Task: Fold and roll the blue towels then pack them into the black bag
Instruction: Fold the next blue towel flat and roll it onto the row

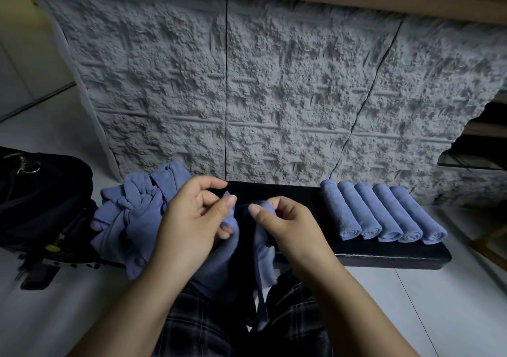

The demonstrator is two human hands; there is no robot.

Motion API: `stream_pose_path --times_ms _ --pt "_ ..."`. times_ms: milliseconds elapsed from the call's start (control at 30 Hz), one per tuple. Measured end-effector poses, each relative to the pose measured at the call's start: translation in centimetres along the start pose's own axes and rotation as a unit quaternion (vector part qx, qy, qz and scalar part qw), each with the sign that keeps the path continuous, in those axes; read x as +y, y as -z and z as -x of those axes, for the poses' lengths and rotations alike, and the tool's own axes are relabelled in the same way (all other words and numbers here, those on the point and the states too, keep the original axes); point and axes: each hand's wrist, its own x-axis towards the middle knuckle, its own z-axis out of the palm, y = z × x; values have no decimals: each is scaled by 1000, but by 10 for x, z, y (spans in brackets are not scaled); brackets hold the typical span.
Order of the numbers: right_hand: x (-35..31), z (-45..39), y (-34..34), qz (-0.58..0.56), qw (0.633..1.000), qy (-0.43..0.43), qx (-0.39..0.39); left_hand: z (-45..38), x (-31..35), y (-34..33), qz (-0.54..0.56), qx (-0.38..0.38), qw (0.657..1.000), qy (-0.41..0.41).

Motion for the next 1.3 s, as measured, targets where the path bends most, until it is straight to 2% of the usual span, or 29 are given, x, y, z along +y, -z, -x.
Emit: stream_pose_path --times_ms 100,267,367,467,567,700,833,967,1033,1133,1300 --pt "-8 4 -1 -40 999 22 -19 9 4 -9 84 -48 994 56" --pt "-6 6 4 -102 994 8 -43 19 5 -15 118 -117 983 73" --pt "-6 6 9 -86 995 4 -55 18 5 -14 157 -124 975 100" --pt "-7 6 10 -63 995 13 -76 16 3 -13 132 -108 981 97" --pt "-6 7 7 -46 995 6 -87 13 -1 -12 60 -90 992 61" --pt "-5 7 9 -22 998 1 -65 10 -9 -5 -84 -79 992 -51" --pt "-6 6 14 14 1000 9 -18 10 -9 -4 -160 -87 973 -140" --pt "-13 8 16 42 998 26 -42 13 -4 -8 -155 -109 964 -188" --pt "-15 10 16 60 995 37 -72 14 -4 -12 -156 -100 963 -197" --pt "-19 13 17 57 992 35 -111 13 -8 -14 -124 -57 980 -144" --pt "-22 16 15 54 989 44 -130 15 -11 -13 -113 -39 985 -128"
